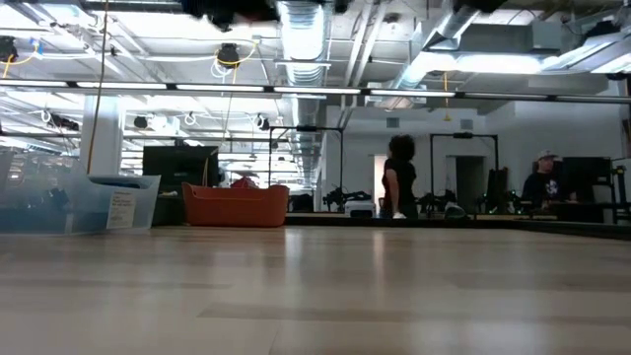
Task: Sort blocks
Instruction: Put the orange game piece into the orange bin
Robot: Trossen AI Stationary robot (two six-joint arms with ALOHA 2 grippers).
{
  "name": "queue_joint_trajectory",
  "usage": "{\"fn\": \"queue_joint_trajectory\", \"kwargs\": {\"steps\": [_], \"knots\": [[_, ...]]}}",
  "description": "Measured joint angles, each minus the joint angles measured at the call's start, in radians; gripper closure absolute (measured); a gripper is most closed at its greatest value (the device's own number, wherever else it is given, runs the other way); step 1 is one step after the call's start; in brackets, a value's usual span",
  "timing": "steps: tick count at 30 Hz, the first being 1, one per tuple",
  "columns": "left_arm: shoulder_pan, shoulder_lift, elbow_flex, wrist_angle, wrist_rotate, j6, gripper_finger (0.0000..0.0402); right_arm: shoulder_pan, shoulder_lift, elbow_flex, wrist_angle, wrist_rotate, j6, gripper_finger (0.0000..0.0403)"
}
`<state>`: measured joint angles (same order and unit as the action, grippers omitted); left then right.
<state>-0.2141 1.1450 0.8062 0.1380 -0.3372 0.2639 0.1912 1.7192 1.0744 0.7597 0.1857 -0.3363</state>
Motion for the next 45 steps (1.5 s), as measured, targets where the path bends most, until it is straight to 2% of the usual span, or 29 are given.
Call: {"fn": "queue_joint_trajectory", "kwargs": {"steps": [5,8,11,16,21,26,30,35,40,45], "knots": [[0.092,-0.034,0.001,-0.224,-0.006,-0.081,0.0274,0.044,-0.133,0.002,-0.262,0.274,-0.038,0.0161],[0.19,-0.039,0.0,-0.335,-0.005,-0.123,0.0274,0.06,-0.19,0.002,-0.458,0.385,0.07,0.0161],[0.318,-0.03,0.0,-0.391,-0.005,-0.141,0.0274,0.057,-0.214,0.002,-0.648,0.415,0.248,0.0164],[0.548,0.04,0.0,-0.388,0.008,-0.153,0.0274,0.058,-0.131,0.0,-0.838,0.415,0.472,0.0172],[0.742,0.166,0.055,-0.4,0.057,-0.152,0.0274,0.082,0.01,0.0,-0.791,0.416,0.519,0.0177],[0.858,0.343,0.173,-0.475,0.071,-0.113,0.0272,0.089,0.08,0.0,-0.748,0.415,0.513,0.0183],[0.906,0.474,0.274,-0.554,0.079,-0.1,0.0249,0.093,0.064,0.0,-0.801,0.415,0.534,0.0188],[0.929,0.572,0.354,-0.618,0.095,-0.063,0.0219,0.126,-0.045,0.001,-1.009,0.396,0.683,0.0191],[0.925,0.568,0.393,-0.676,0.102,-0.031,0.0195,0.171,-0.153,0.002,-1.285,0.258,0.944,0.0187],[0.876,0.481,0.416,-0.723,0.126,-0.021,0.0189,0.239,-0.197,0.001,-1.529,0.055,1.296,0.0185]]}}
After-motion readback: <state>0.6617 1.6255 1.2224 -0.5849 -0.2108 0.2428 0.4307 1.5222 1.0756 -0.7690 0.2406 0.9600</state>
